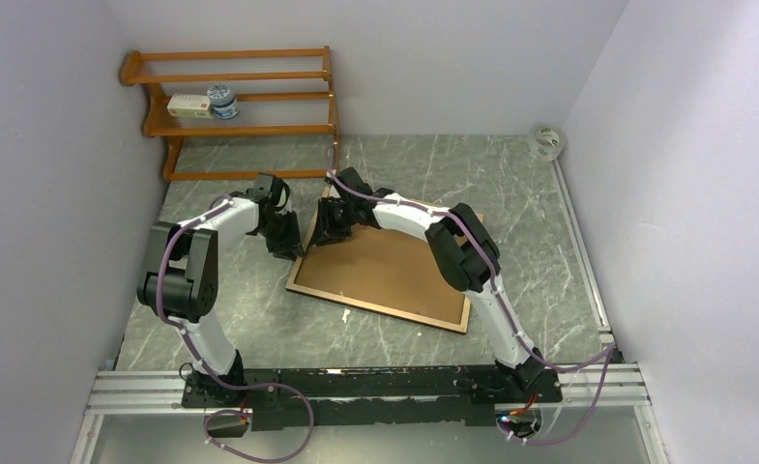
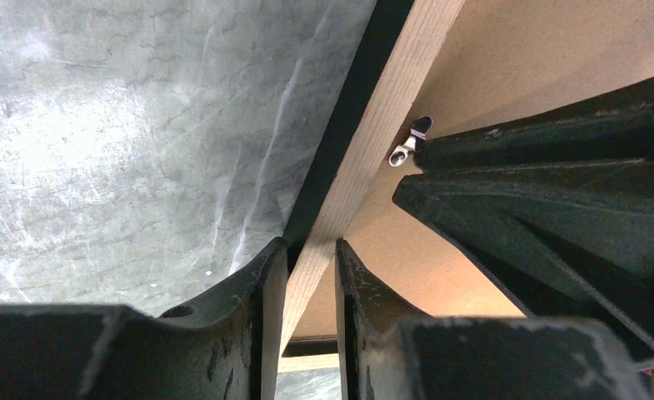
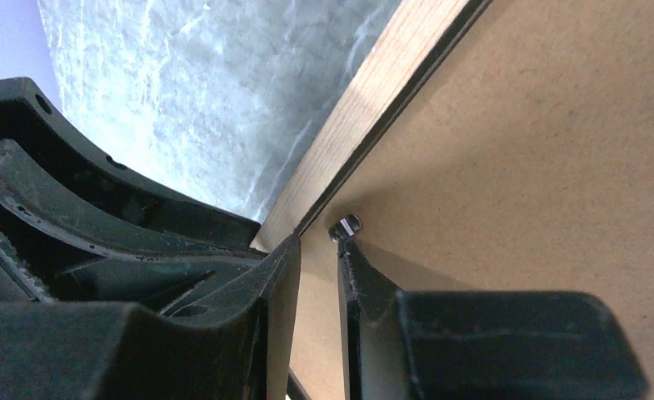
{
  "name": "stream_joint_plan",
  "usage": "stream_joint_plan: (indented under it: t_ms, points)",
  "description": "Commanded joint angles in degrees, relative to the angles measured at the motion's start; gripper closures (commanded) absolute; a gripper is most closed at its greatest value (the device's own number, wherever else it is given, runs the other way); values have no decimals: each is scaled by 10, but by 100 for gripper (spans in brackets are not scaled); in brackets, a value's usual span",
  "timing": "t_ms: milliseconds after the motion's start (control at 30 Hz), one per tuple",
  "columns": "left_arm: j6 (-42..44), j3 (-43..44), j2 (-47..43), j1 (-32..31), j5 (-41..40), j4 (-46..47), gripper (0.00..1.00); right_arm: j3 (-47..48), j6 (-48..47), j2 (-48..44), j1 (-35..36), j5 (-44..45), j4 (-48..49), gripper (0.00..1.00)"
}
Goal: Put the photo into the frame
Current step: Install the photo frame at the center of the board.
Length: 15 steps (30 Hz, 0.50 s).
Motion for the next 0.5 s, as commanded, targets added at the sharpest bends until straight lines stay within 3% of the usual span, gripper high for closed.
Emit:
stream_joint_plan:
  t_ms: [0,467]
  points:
    - [4,-16,13,1,-18,-25,70,32,-23,10,0,34,-12,72]
    - [3,-10,22,1,-15,-25,71,39,-28,34,1,-46,28,71]
